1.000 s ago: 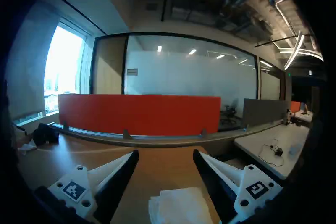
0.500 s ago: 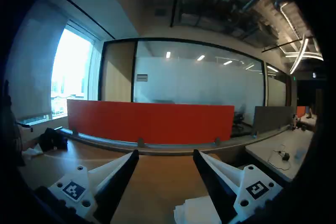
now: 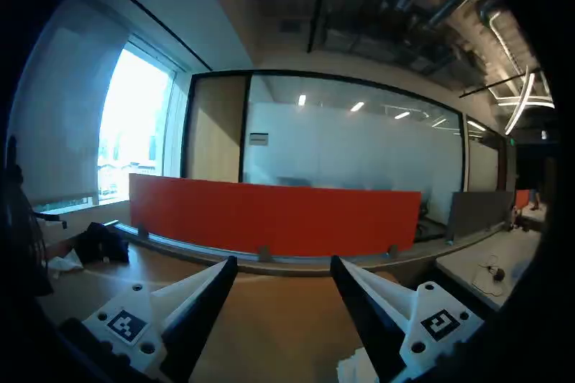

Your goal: Fold towel

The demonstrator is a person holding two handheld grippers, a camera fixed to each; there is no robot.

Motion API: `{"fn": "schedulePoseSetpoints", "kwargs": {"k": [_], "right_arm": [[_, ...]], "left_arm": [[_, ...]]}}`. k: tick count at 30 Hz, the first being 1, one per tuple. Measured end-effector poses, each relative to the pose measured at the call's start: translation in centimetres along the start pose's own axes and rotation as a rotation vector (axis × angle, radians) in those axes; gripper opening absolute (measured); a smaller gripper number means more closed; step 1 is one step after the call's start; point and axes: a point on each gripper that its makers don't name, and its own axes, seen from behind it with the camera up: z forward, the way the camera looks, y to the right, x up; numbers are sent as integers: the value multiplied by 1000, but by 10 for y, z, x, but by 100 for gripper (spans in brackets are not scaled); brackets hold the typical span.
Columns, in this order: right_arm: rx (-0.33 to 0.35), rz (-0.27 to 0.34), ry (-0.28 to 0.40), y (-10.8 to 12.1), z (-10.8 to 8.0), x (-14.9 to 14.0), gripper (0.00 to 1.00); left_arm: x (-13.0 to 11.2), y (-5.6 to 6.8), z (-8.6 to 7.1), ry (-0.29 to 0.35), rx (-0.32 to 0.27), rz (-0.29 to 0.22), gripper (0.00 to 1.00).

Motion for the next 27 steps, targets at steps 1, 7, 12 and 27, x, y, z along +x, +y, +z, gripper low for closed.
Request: {"fn": "schedulePoseSetpoints", "kwargs": {"k": [1,7,12,27], "right_arm": [[3,-3,-1,-4,1,0,100],[7,-1,-16,-22,5,0,100],[2,2,-30,-29,6,-5,100],[-7,-21,-32,-38,11,-26,100]], "left_arm": [[1,-1,0,4,1,2,88],[3,-9,1,20,9,21,88],[0,-19,3,29,28,47,88],[-44,-29,11,67,17,110,88]]}}
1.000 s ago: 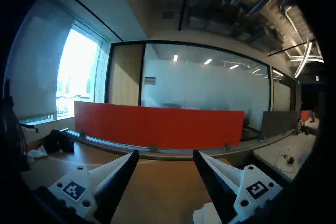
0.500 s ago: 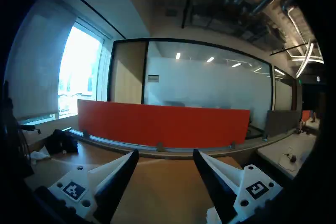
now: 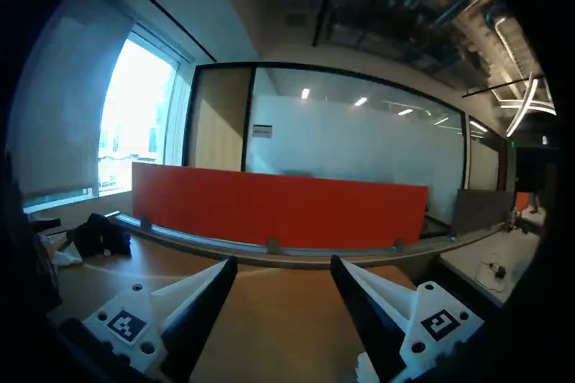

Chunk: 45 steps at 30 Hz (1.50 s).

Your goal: Fold towel

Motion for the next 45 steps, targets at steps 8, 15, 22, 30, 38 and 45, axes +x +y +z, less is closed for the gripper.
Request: {"fn": "schedulePoseSetpoints", "kwargs": {"k": [8,15,22,30,38,45], "right_arm": [[6,-4,6,-10,0,-18,100],[13,-12,11,-19,1,-35,100],[16,-25,26,-23,6,-53,100],[11,-46,31,-20,10,-65,100],[6,-51,39,-16,10,-64,100],[-4,-51,40,-10,8,-63,100]], "left_arm": [[-32,0,-5,23,6,15,88],[-61,-4,-5,41,13,0,88],[-89,-5,-2,57,17,-15,88],[-113,-6,0,61,24,-31,88],[-121,-8,2,64,27,-36,88],[-132,-6,3,52,24,-41,88]]}}
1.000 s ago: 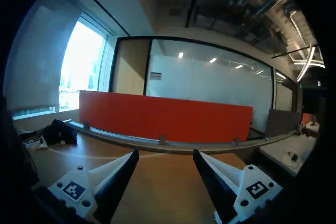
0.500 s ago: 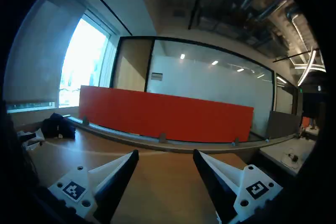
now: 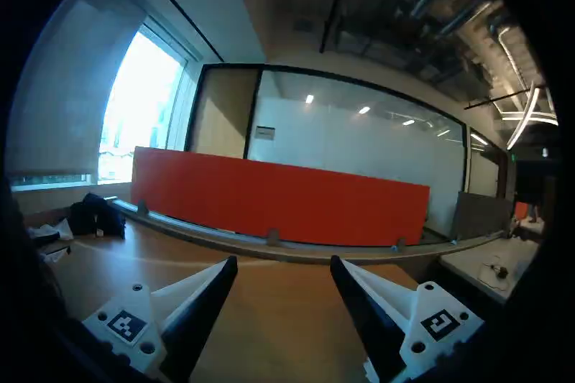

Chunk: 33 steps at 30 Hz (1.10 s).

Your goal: Fold towel

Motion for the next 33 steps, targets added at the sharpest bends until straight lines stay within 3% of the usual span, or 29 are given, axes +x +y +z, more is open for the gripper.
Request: {"fn": "schedulePoseSetpoints", "kwargs": {"k": [17,33], "right_arm": [[2,2,0,7,0,-4,100],[-42,8,42,37,0,-15,100]], "left_arm": [[-3,2,4,-8,-7,-5,88],[-4,1,4,-9,-6,-6,88]]}}
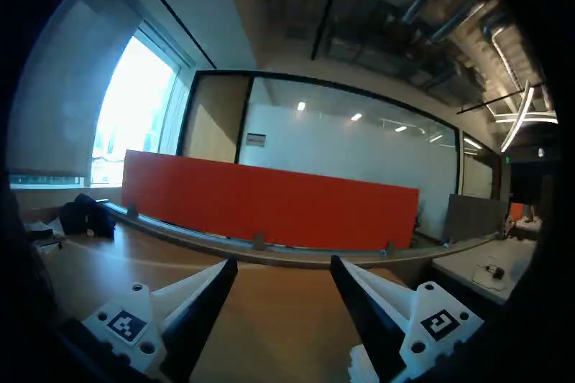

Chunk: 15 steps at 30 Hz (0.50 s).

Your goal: Fold towel

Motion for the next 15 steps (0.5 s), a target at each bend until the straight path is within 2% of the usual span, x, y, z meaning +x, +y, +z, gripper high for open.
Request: {"fn": "schedulePoseSetpoints", "kwargs": {"k": [6,15], "right_arm": [[-10,41,-8,11,2,-27,100],[21,86,-28,7,-1,-75,100]], "left_arm": [[0,0,0,0,0,0,88],[-1,-1,0,0,0,1,88]]}}
